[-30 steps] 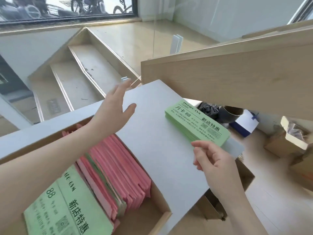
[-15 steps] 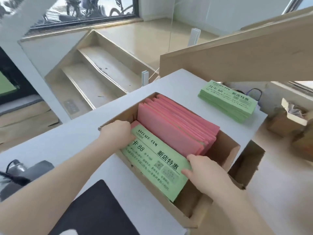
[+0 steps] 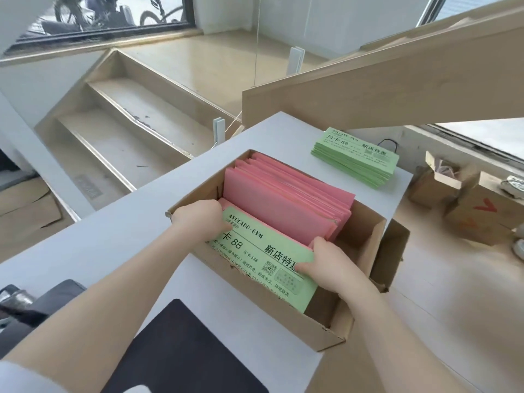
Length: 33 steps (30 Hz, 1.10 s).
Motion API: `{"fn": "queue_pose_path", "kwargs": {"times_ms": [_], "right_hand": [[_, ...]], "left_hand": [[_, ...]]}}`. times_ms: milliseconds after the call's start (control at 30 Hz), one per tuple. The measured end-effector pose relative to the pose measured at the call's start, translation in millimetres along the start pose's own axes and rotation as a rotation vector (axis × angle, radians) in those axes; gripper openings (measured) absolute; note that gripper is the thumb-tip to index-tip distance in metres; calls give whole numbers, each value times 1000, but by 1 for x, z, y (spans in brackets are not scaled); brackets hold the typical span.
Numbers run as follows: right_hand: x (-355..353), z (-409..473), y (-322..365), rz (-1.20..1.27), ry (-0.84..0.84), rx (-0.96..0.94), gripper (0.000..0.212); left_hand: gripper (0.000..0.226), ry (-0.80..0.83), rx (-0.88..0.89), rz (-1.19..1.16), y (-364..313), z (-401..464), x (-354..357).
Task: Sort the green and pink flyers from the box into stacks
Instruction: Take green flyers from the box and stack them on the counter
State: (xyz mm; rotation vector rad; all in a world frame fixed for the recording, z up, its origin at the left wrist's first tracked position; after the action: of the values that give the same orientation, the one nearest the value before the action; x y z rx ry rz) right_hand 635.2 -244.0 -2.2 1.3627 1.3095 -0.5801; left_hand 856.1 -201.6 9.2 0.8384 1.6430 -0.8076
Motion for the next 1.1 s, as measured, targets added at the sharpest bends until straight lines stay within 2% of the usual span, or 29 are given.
{"fn": "queue_pose_path", "kwargs": {"times_ms": [100,233,300,367,400,467,533,633,767,833,900,967,1033,1100], "right_hand": [[-1,0,1,11,-34,-1,30],[-3,-4,5,-67,-153,-113,31],[-7,-5,6,44,-188,-126,34],[-14,-8,6,262,-216,-82,29],[-17,-11,7,342,-239,-74,26],[-22,-15,12,323,-277,-129,21],[-22,-16,16,288,-264,-171,14],[-21,-20,20,226,-239,-198,10],[-26,-40,33,197,-340,-458,16],[-23,-52,35,166,-335,-575,15],[-23,-61,31,78,-406,-665,19],[-20,-65,29,-20,-458,-704,33],[-15,-66,28,-114,-528,-720,61],[-19,-67,30,-31,-504,-678,65]], "left_hand": [[30,-39,14,42,1,-2,0],[41,-68,32,77,0,-2,-1],[44,-89,39,77,0,-1,0],[51,-112,58,50,0,-1,1],[56,-121,85,22,-2,-1,1],[66,-150,196,-37,-8,-1,0],[66,-186,350,-77,-17,-2,-5],[61,-139,515,-111,-28,-6,-5],[60,-117,705,-46,-38,-10,-7],[50,-135,771,-30,-39,-11,-13],[41,-170,802,29,-37,-13,-20],[37,-175,820,96,-33,-17,-23],[34,-155,828,119,-31,-21,-23],[31,-156,844,131,-31,-24,-24]]}}
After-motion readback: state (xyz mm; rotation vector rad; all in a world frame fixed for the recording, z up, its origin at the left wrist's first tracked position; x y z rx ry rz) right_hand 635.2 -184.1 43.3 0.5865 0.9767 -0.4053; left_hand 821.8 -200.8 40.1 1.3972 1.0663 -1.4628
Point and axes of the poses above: each hand's wrist, its own z-axis towards the middle knuckle, its own x-axis out of the palm, y = z × x, the point moved 6 cm from there along z, towards the middle knuckle, and after that the axes turned 10 degrees about -y, right-handed, at the moved point
